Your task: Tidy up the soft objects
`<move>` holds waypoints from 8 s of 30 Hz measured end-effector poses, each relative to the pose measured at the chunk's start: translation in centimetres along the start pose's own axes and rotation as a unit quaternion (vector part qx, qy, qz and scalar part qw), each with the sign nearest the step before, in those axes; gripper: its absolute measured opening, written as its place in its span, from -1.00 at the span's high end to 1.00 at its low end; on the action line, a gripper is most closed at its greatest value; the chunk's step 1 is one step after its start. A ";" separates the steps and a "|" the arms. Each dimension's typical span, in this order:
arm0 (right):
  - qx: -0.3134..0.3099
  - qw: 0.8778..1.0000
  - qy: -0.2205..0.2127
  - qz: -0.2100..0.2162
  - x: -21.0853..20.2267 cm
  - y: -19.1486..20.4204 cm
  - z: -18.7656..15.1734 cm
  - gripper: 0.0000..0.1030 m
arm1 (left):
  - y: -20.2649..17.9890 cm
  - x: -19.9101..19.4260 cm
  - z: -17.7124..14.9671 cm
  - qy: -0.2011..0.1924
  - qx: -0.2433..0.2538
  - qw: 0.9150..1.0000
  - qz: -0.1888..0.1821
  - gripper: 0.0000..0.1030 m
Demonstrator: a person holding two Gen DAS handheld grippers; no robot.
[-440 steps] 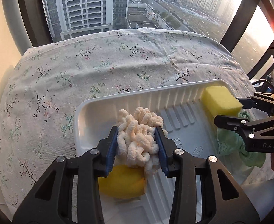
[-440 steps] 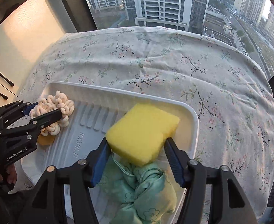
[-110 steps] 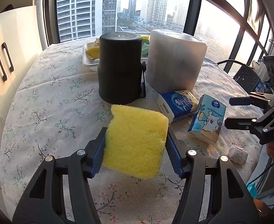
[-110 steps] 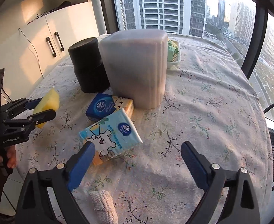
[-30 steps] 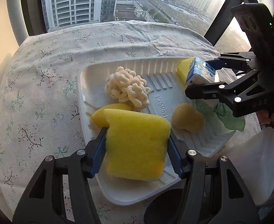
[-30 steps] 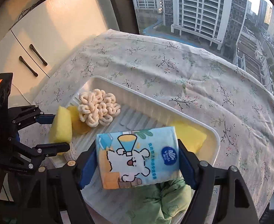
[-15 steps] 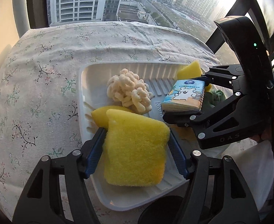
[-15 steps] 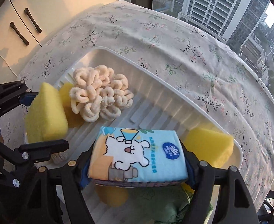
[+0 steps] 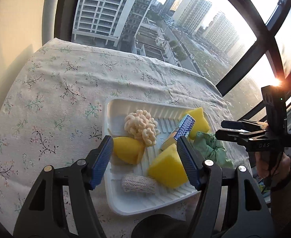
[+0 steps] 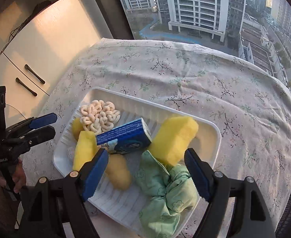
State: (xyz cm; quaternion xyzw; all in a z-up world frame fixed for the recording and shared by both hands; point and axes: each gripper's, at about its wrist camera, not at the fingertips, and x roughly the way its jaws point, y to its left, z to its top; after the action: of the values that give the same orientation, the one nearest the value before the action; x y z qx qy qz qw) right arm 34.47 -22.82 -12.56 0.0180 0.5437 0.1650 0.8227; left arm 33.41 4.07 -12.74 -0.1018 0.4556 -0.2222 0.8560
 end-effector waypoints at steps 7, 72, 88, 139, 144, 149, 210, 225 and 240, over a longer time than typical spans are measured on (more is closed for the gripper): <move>0.078 0.996 -0.023 -0.028 -3.3 -6.2 -5.6 -0.58 | 2.3 -3.4 -1.4 -0.023 0.000 0.997 0.077 -0.25; -0.035 0.998 -0.058 0.005 -6.4 14.5 -40.1 -0.63 | -17.4 -2.4 -23.7 0.086 0.165 0.981 0.057 -0.40; -0.085 0.992 -0.079 -0.053 -5.2 16.7 -41.0 -0.69 | -18.3 -0.3 -22.7 0.100 0.084 0.987 0.095 -0.49; 0.002 0.985 -0.084 -0.151 -9.3 8.2 -33.4 0.44 | -5.2 -10.7 -23.1 0.005 -0.010 0.982 0.190 -0.43; 0.010 0.983 -0.086 -0.160 -9.1 6.5 -30.9 0.44 | -2.2 -11.3 -21.8 -0.006 -0.026 0.977 0.212 -0.43; 0.020 0.983 -0.086 -0.161 -8.3 4.1 -27.7 0.44 | 0.6 -11.3 -19.6 -0.024 -0.029 0.972 0.233 -0.43; 0.075 0.996 -0.052 -0.011 -1.6 -3.0 -2.0 -0.35 | -2.9 0.2 -1.1 0.000 0.032 0.995 0.094 -0.43; 0.114 0.981 -0.047 -0.147 -6.4 -6.2 -11.4 -0.48 | 3.4 -7.1 -6.1 -0.050 -0.055 0.980 0.184 -0.44; 0.104 0.977 -0.060 -0.177 -9.6 2.9 -27.1 -0.84 | 3.0 -11.1 -20.5 0.031 -0.026 0.974 0.221 -0.45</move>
State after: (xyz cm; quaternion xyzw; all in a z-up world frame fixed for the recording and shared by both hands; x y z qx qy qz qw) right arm 5.96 -26.94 -14.53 0.0168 0.5019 -0.0419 0.8637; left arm 12.01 12.53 -17.28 -0.0142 0.4990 -0.0188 0.8663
